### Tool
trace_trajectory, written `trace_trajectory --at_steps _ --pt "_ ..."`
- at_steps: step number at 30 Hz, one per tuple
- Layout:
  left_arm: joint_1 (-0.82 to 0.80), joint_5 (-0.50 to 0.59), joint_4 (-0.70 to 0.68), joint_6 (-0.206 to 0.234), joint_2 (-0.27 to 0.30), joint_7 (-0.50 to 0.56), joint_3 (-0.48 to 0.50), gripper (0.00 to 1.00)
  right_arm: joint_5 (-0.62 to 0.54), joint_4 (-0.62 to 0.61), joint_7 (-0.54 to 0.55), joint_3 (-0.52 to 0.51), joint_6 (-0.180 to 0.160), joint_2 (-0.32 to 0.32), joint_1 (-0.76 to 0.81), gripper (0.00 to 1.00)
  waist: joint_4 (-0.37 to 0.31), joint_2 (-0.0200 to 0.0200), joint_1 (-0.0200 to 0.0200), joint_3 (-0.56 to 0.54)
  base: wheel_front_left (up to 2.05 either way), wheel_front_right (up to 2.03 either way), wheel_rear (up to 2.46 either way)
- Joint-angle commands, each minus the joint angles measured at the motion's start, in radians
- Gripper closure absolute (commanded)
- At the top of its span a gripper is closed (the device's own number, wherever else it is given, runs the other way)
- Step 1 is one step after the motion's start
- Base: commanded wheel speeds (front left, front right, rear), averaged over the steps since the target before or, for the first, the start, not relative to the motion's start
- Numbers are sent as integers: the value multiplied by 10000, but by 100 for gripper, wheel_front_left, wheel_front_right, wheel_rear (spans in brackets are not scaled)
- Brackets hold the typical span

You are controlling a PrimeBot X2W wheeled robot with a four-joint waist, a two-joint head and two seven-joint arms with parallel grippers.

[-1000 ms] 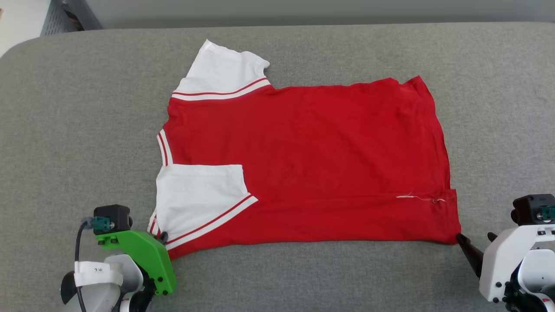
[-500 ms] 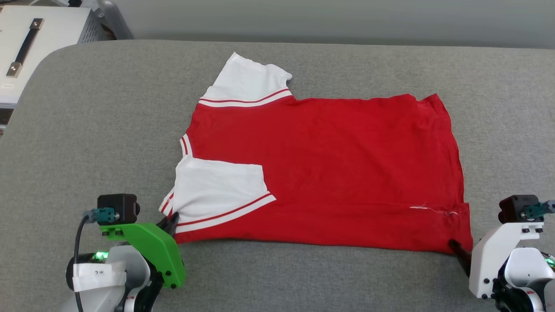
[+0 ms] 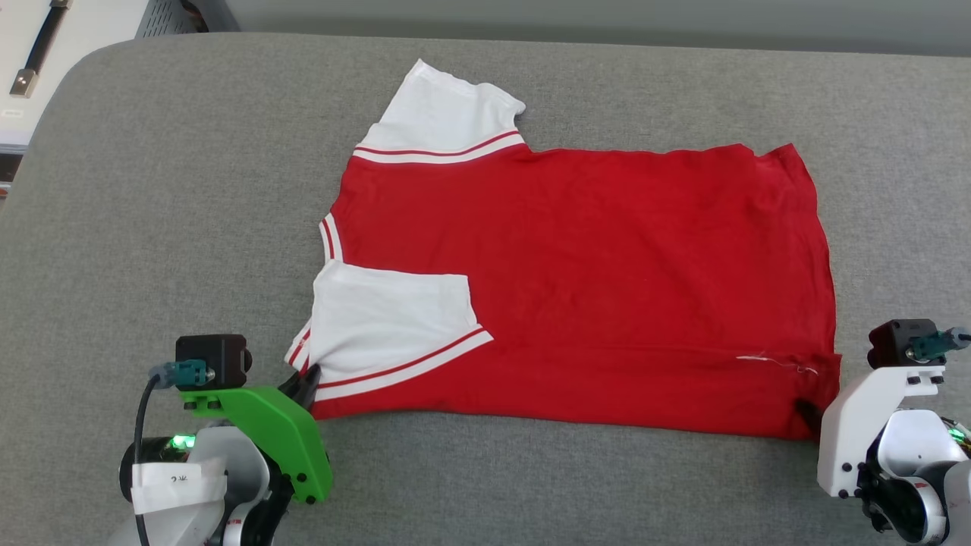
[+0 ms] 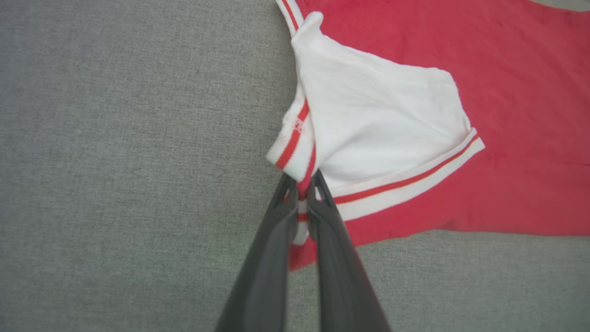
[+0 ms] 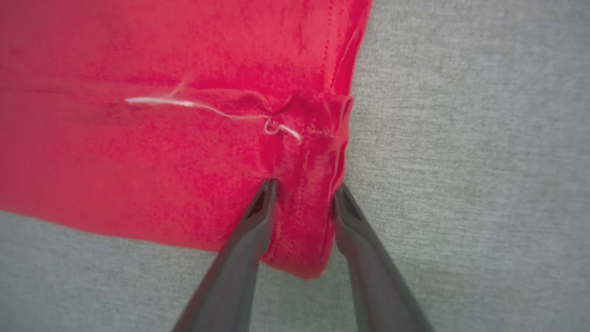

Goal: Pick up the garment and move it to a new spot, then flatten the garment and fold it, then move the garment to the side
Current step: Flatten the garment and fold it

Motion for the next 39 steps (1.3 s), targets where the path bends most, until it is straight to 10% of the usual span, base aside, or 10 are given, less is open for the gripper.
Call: trace_trajectory --at_steps 1,23,39 --pt "-8 123 5 66 36 34 -8 100 52 299 20 146 -4 62 9 100 -5 0 0 -29 0 0 0" --pt "1112 -206 338 -186 213 519 -676 100 958 -684 848 -823 -4 -1136 1437 100 -298 0 0 -1829 0 0 0" --pt "1208 -258 1716 -727 -305 558 -1316 100 1222 -1037 966 -1128 -4 -390 2311 100 -432 0 0 -1381 0 0 0"
